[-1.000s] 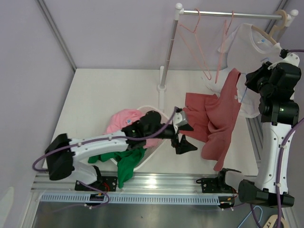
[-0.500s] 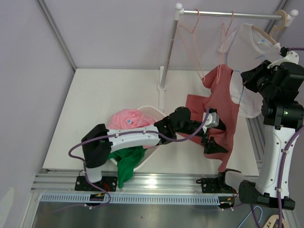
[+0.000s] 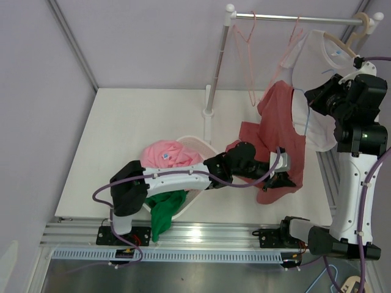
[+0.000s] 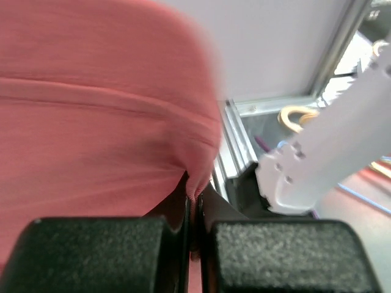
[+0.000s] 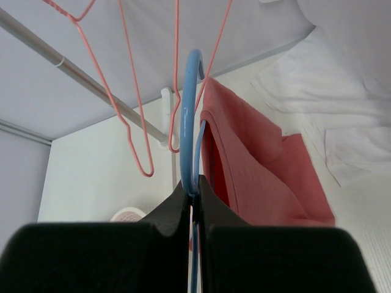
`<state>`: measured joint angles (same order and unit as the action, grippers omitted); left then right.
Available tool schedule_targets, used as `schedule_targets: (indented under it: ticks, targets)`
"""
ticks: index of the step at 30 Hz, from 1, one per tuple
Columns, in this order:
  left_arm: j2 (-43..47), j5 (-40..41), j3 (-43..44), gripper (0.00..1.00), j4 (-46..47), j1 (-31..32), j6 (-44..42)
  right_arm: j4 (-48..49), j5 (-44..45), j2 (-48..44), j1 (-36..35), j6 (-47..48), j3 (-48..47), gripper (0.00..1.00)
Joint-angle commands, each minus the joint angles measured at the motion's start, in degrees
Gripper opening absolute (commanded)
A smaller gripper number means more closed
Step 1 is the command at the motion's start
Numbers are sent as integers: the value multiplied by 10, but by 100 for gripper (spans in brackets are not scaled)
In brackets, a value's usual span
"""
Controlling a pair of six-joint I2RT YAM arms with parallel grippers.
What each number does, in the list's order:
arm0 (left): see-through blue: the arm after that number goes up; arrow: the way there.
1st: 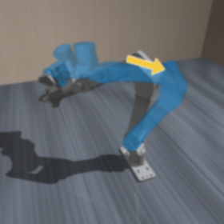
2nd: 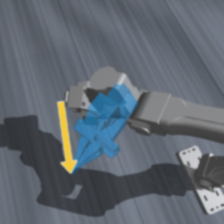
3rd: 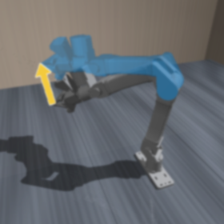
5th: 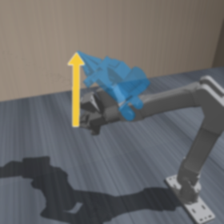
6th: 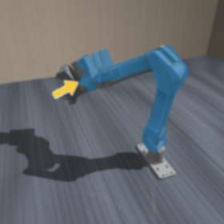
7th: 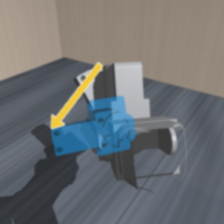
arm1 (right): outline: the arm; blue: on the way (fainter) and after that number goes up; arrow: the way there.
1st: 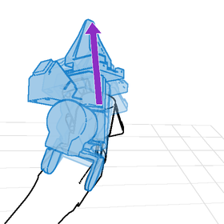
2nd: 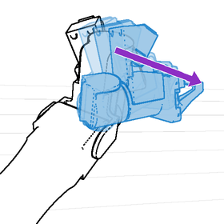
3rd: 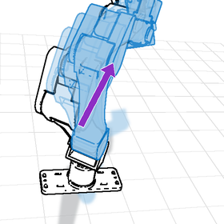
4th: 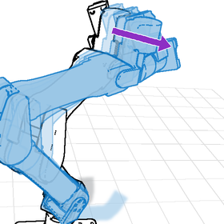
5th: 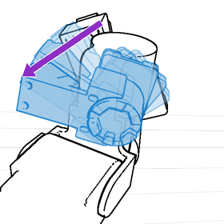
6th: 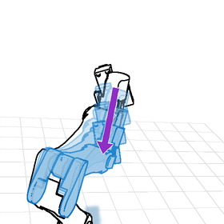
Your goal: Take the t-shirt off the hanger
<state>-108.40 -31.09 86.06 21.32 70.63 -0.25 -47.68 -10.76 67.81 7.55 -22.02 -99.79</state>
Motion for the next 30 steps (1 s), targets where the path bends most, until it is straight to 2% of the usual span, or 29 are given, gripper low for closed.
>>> schedule_targets:
  ticks: [1,4,8,12,14,15,16,17,18,20,22,23,24,26,28,29,30]
  targets:
    - [66,40,-21,1,-23,46,-50,33,7,14,-3,-11,-22,0]
    - [79,53,-14,1,-56,64,-60,40,13,18,-4,-11,-18,0]
    - [100,10,-41,1,-31,80,-54,44,26,27,-3,-7,-26,0]
    - [126,-19,-75,1,-51,124,-82,36,32,46,-3,-1,-45,0]
    - [132,-58,-100,1,-58,130,-70,36,32,51,-2,-1,-47,0]
    - [130,-114,-112,1,-45,130,-58,36,30,57,0,0,-47,0]
    - [123,-133,-165,1,-24,130,-46,33,27,60,2,-1,-50,0]
    - [116,-143,-181,1,-9,129,-37,27,22,65,3,-1,-63,0]
    - [108,-110,-196,1,15,125,-31,21,18,66,3,1,-71,0]
    - [74,-67,-197,1,19,107,25,1,8,61,0,1,-78,0]
    - [52,-5,-151,1,-11,45,99,-17,4,35,-13,4,-66,0]
    - [35,-5,-133,1,-15,19,174,-23,8,23,-19,4,-57,0]
    - [28,-8,-95,1,-15,-33,210,-29,13,10,-25,7,-33,0]
    - [13,-13,-49,1,-7,-91,281,-43,25,-31,-41,13,-6,0]
    - [-1,17,-14,1,-62,-111,273,-67,36,-64,-47,17,25,0]
    - [-16,33,50,1,-93,-122,264,-79,41,-73,-47,23,31,0]
    - [-25,48,73,1,-123,-126,253,-98,44,-83,-47,26,37,0]
